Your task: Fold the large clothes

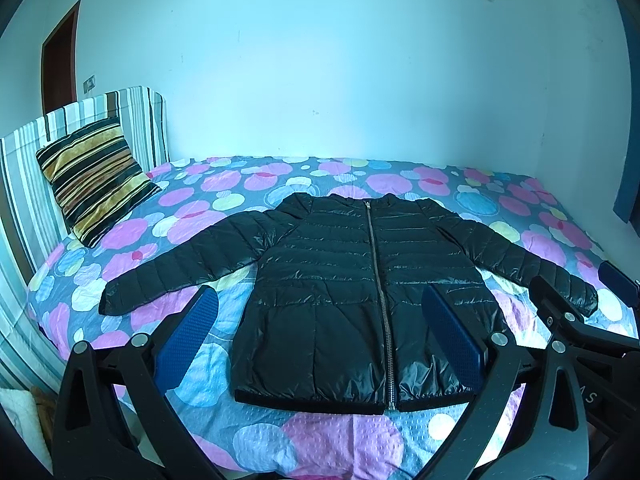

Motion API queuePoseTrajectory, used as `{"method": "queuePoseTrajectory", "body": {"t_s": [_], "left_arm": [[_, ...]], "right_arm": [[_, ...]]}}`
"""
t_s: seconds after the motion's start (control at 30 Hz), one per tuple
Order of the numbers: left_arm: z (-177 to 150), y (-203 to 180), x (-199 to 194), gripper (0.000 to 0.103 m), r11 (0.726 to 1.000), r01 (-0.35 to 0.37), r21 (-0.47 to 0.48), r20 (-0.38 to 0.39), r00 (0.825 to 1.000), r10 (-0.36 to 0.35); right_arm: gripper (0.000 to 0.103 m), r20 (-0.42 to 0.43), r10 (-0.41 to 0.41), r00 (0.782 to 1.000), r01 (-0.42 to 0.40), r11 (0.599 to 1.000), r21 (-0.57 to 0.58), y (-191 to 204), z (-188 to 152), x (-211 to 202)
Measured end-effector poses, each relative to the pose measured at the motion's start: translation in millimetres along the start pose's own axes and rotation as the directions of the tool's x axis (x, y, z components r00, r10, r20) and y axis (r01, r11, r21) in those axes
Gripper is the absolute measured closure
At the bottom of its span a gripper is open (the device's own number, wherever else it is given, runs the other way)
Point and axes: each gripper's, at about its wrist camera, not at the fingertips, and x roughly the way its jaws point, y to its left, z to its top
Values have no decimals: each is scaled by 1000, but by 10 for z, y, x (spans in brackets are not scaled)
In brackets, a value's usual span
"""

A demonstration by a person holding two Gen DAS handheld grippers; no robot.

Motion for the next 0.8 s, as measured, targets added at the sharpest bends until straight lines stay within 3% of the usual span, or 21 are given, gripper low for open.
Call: {"method": "queuePoseTrajectory", "body": {"t_s": [0.8], "left_arm": [[-41,21,13,2,1000,1,4,-6,1000,-1]], "right_arm": [[5,0,-2,1000,2,1000,-2,28,-11,0]]}}
